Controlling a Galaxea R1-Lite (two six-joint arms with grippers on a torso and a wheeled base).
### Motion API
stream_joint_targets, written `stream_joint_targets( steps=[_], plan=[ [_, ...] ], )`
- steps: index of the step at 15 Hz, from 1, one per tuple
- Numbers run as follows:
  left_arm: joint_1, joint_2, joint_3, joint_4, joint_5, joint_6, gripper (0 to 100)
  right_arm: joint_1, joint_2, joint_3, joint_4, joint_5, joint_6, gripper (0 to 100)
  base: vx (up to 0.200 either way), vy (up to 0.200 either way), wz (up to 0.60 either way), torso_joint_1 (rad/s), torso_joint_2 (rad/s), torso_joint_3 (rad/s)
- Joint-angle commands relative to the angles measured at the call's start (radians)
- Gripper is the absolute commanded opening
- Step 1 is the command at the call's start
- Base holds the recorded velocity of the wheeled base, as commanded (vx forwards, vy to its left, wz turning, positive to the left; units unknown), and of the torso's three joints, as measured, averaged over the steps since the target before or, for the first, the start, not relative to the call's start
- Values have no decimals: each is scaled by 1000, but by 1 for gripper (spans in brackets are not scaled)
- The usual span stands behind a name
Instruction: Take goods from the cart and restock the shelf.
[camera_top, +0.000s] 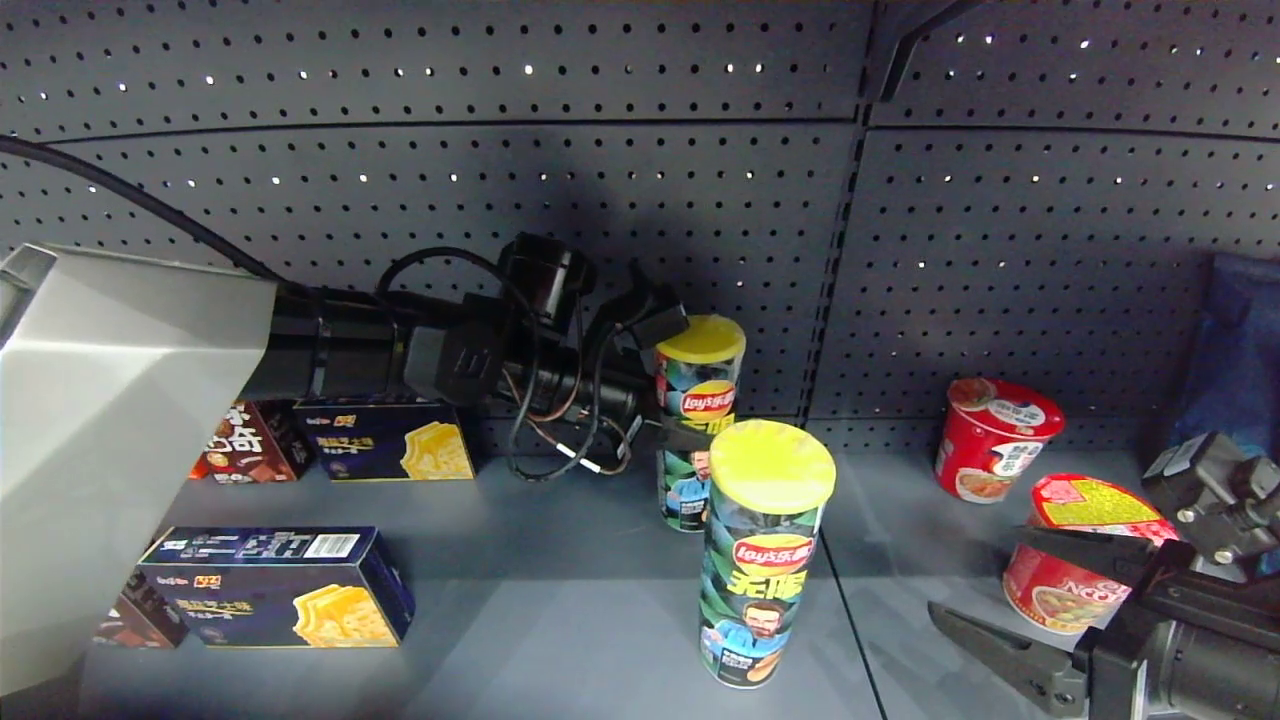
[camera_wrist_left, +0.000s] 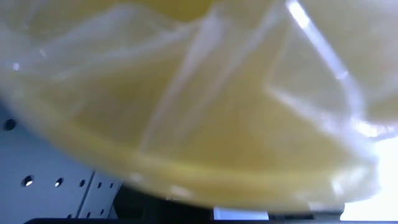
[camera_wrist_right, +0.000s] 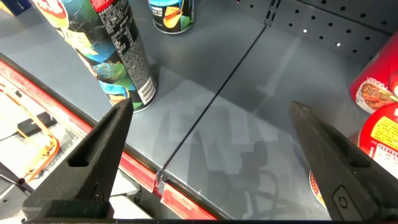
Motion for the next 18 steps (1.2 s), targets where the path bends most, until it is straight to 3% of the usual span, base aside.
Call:
stream_joint_targets(
  steps=[1, 7, 8, 15, 18],
  plan=[
    [-2, 2, 0, -1, 0, 0, 0, 1, 2, 1, 0, 0, 0, 100, 0, 0, 0, 0, 0, 0],
    [-2, 3, 2, -2, 3, 2, 0, 1, 2, 2, 0, 2, 0, 100, 0, 0, 0, 0, 0, 0],
    [-2, 3, 2, -2, 3, 2, 100, 1, 2, 4, 0, 2, 0, 100, 0, 0, 0, 0, 0, 0],
    [4, -18, 28, -4, 6, 2, 100, 1, 22, 8, 1, 14, 0, 100, 0, 0, 0, 0, 0, 0],
    [10, -81, 109, -13, 20, 2, 100, 2, 45, 14, 1, 17, 0, 100, 0, 0, 0, 0, 0, 0]
  ],
)
